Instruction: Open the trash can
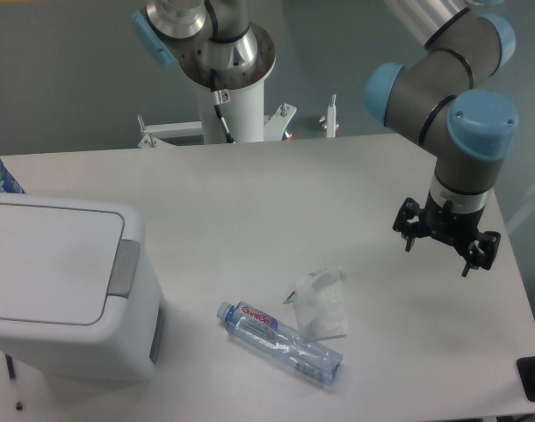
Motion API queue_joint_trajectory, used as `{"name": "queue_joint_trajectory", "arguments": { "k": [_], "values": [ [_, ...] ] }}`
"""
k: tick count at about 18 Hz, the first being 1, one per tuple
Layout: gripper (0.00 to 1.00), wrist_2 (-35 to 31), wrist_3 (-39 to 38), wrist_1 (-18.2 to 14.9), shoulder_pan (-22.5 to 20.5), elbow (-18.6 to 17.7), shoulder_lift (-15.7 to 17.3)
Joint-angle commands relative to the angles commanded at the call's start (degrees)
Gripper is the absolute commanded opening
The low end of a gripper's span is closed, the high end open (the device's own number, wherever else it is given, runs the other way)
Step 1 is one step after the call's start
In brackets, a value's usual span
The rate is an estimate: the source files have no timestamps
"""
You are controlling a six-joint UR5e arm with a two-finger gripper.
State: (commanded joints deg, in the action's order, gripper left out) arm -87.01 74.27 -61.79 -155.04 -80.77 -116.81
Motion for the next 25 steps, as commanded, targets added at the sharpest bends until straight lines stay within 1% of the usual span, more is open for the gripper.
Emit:
{"name": "queue_joint_trajectory", "arguments": {
  "k": [9,11,12,13,16,19,21,22,23,25],
  "values": [
    [1.00,0.1,-0.8,0.0,0.3,0.0,0.4],
    [1.00,1.0,-6.6,0.1,0.2,0.0,0.3],
    [1.00,3.0,-8.5,0.1,-0.2,0.0,0.2],
    [1.00,4.9,-8.9,0.1,-0.3,-0.1,0.2],
    [1.00,6.8,-11.1,0.6,-0.4,-0.2,0.3],
    [1.00,11.0,-20.4,0.8,-0.4,-0.2,0.4],
    [1.00,15.4,-24.2,0.8,-0.4,-0.3,0.4],
    [1.00,16.3,-25.8,0.9,-0.4,-0.6,0.3],
    [1.00,16.3,-27.1,1.3,-0.4,-0.7,0.2],
    [1.00,17.0,-29.0,4.0,-0.4,-1.2,-0.4]
  ]
}}
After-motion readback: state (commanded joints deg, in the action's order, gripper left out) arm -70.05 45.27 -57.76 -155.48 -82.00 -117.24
